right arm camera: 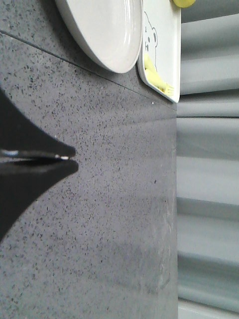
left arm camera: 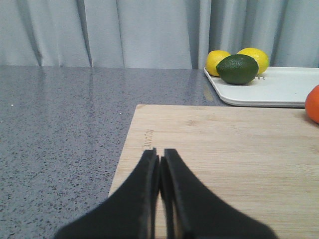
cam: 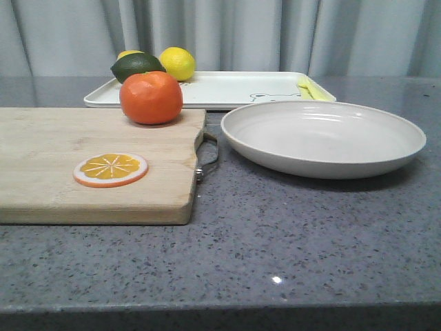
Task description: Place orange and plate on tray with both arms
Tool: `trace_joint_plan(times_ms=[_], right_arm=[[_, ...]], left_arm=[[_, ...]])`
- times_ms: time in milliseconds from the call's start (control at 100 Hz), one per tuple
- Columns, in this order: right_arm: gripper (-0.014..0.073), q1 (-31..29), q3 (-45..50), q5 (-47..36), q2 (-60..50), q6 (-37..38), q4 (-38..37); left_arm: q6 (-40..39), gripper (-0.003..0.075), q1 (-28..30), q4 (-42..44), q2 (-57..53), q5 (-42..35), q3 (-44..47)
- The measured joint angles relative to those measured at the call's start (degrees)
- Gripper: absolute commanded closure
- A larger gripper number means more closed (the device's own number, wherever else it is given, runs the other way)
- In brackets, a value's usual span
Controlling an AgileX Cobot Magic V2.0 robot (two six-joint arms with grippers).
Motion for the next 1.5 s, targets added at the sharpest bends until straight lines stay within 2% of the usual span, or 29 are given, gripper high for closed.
trace_joint_plan(times_ms=[940, 1160, 1500], right_arm=[[0.0662, 0.0, 0.0, 0.0, 0.0, 0.0, 0.0], [0.0662, 0.0, 0.0, -1.7, 0.0, 0.0, 0.0], [0.0659, 0.0, -1.0, -0.6, 0.0, 0.0, 0.0]], left_arm=[[0.0, 0.0739, 0.0, 0.0, 0.0, 0.0, 0.0], [0.0, 0.0739, 0.2, 0.0, 0.0, -4.3, 0.0], [0.0, 0.0739, 0.2, -3.0, 0.0, -5.6, -0.3]])
